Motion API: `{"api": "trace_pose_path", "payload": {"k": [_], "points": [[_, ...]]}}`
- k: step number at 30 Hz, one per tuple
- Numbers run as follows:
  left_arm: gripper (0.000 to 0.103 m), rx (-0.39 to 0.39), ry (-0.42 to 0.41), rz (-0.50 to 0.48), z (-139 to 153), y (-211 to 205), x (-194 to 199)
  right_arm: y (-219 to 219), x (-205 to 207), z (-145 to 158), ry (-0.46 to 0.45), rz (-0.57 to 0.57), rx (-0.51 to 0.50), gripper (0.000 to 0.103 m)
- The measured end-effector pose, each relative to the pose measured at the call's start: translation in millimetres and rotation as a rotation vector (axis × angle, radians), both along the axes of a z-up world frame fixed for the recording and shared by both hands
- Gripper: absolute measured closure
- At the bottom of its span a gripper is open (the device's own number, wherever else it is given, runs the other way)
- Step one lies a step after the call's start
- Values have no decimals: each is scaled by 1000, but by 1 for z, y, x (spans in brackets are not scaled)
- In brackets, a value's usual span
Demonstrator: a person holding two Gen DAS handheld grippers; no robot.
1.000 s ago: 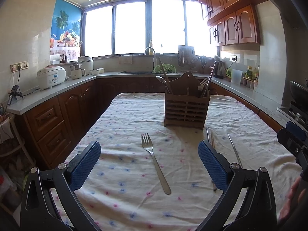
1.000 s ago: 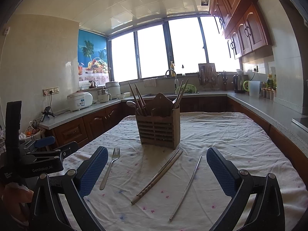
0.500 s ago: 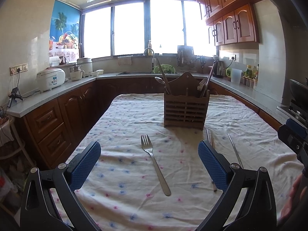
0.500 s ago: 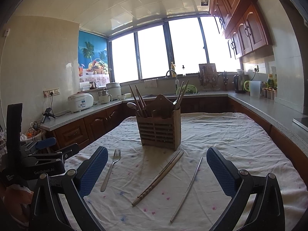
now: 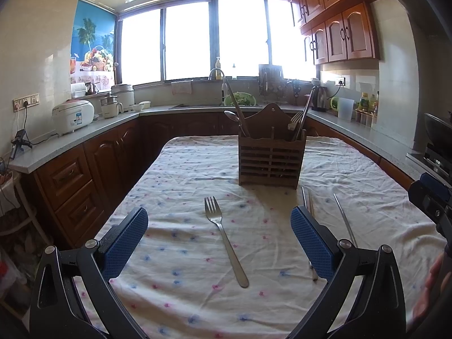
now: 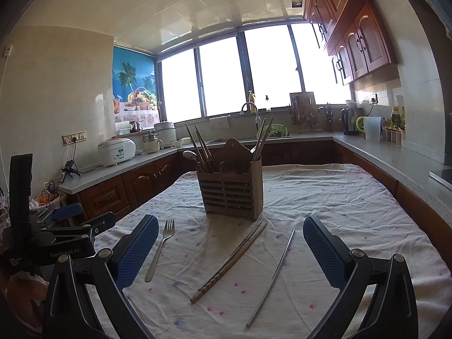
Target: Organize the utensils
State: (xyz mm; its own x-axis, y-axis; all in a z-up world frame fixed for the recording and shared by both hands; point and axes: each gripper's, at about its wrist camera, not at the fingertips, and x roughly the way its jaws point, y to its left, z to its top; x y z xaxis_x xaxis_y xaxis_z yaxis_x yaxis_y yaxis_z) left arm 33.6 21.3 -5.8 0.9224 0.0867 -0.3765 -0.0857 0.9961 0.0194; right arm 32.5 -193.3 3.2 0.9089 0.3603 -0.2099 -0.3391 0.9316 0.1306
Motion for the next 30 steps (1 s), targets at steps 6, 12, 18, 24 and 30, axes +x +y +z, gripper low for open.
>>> {"api": "trace_pose_path", "payload": {"k": [6, 12, 18, 24, 30], "points": [[0, 3, 2, -1, 0, -1, 2, -2, 0, -2, 5, -2, 7, 0], [0, 6, 4, -5, -2, -3, 2, -5, 2, -3, 7, -5, 10, 0], [0, 7, 3, -6, -1, -4, 2, -7, 2, -4, 7, -6, 13, 0], [0, 7, 3, -6, -1, -5, 3, -7, 2, -4, 7, -6, 14, 0], [0, 6, 2, -7, 0, -5, 2, -7, 2, -4, 8, -8, 14, 0]]}}
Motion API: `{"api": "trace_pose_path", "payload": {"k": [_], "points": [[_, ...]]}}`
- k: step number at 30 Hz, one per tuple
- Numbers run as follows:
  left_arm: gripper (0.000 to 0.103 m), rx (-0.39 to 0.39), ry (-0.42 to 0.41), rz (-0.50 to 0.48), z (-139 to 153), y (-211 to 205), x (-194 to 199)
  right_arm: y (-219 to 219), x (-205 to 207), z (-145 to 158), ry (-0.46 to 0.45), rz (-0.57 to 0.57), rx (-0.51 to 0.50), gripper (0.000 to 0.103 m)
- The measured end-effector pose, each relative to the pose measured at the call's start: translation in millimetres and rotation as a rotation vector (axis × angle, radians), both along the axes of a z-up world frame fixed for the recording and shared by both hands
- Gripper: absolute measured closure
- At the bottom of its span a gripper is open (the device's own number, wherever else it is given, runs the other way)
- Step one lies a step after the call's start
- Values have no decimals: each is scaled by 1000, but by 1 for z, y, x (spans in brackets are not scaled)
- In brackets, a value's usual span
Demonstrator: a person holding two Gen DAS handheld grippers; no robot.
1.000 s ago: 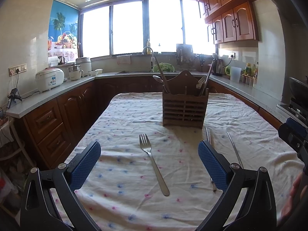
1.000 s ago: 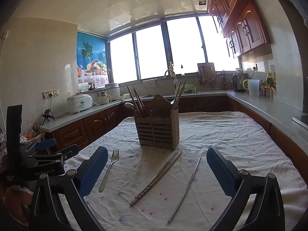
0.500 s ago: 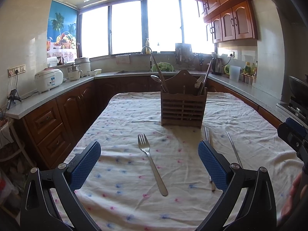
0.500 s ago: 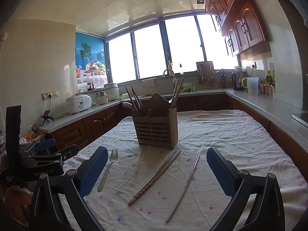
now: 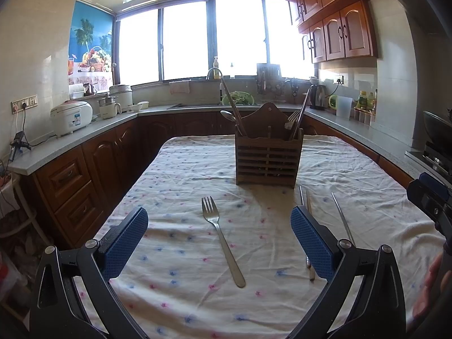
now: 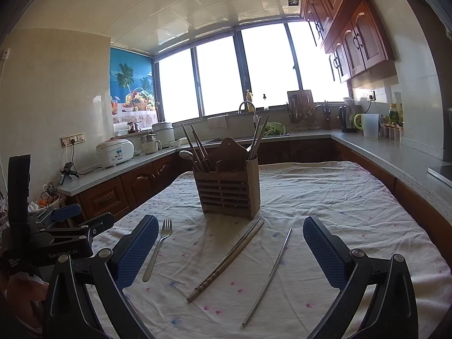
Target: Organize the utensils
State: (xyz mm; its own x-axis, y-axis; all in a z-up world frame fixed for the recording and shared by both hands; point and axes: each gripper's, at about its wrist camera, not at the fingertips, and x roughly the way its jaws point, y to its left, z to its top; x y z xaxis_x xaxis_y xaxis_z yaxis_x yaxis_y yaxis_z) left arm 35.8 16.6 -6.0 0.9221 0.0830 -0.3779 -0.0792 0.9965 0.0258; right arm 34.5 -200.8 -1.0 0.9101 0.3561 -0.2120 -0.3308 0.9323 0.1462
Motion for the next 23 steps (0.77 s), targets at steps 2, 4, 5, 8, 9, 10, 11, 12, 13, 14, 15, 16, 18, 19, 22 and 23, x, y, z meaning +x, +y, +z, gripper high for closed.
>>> {"api": "trace_pose_path", "payload": {"k": [2, 4, 5, 8, 9, 10, 11, 12, 13, 14, 15, 16, 18, 19, 22, 23], "points": [[0, -1, 1, 1, 0, 0, 0, 0, 0, 0, 0, -1, 0, 0], [0, -2, 1, 0, 0, 0, 0, 0, 0, 0, 1, -1, 0, 0], [0, -1, 1, 0, 0, 0, 0, -1, 0, 0, 2, -1, 0, 0], [0, -2, 2, -1, 0, 0, 0, -1, 1, -1, 6, -4, 0, 0], [0, -3, 2, -1, 0, 0, 0, -2, 1, -1, 7, -5, 0, 0], [0, -3, 2, -1, 0, 0, 0, -2, 1, -1, 7, -5, -1, 0], [0, -4, 4, -1, -1, 0, 1, -2, 2, -1, 9, -6, -3, 0], [0, -5, 6, -1, -1, 0, 1, -1, 3, -2, 11, -8, -5, 0], [0, -7, 8, -2, -2, 0, 1, -1, 4, -2, 15, -9, -6, 0], [0, -9, 10, -3, -3, 1, 2, -1, 5, -3, 18, -11, -6, 0], [0, -10, 11, -5, -3, 1, 2, -1, 6, -3, 21, -12, -7, 0], [0, -10, 13, -6, -3, 1, 3, -1, 7, -4, 25, -14, -8, 0], [0, -11, 17, -8, -3, 1, 4, -2, 9, -5, 31, -19, -10, 0], [0, -15, 20, -10, -3, 2, 4, -3, 10, -5, 34, -21, -9, 0], [0, -19, 26, -16, -3, 1, 6, -3, 13, -7, 44, -25, -13, 0], [0, -22, 28, -20, -3, 1, 6, -4, 14, -7, 48, -26, -14, 0]]}}
